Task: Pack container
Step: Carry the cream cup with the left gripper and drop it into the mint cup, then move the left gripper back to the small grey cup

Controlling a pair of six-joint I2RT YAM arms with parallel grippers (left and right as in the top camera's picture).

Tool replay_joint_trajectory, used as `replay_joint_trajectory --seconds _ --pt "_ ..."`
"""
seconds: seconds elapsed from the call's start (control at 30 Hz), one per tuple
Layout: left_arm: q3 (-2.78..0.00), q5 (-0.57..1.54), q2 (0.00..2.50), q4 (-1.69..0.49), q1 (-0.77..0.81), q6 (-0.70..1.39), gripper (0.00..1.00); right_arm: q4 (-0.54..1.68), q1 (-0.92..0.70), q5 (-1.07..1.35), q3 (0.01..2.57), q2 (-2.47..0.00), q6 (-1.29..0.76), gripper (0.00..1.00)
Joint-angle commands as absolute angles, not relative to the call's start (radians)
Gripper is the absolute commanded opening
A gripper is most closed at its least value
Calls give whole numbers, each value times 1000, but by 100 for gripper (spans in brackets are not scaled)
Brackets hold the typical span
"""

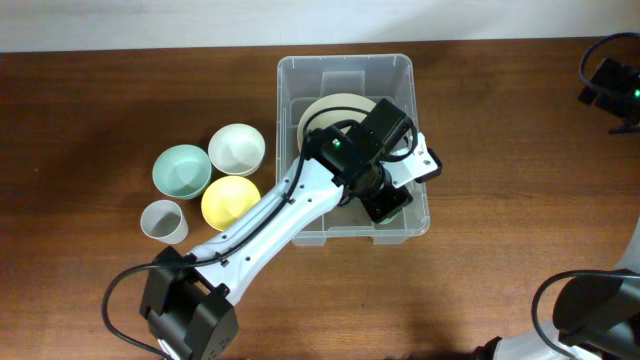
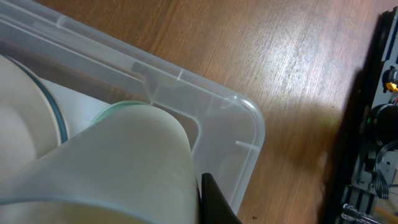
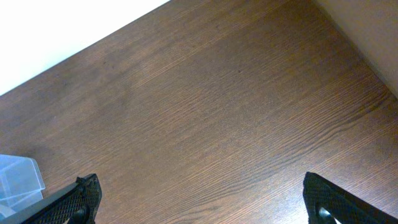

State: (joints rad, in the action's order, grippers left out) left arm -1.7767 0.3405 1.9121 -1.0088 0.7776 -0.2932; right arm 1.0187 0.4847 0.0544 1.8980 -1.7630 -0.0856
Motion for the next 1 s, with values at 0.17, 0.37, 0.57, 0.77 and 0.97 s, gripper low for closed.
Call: replay_joint_trajectory --seconds 0.17,0.37,0.57,0.77,0.97 --pt "-1781 283 1916 -1012 777 -308 1 1018 485 56 1901 -1762 -85 99" --pt "-1781 284 1916 -1016 777 -308 35 1018 485 56 1901 -1762 -85 99" --pt "-1781 283 1916 -1007 775 -308 50 1018 485 56 1901 -1762 -85 99" --pt "-1833 93 1914 -1014 717 -177 49 1018 485 56 1901 -1762 -85 99" --pt "-1902 -208 1868 -1098 523 184 49 1018 485 56 1901 -1762 -85 99"
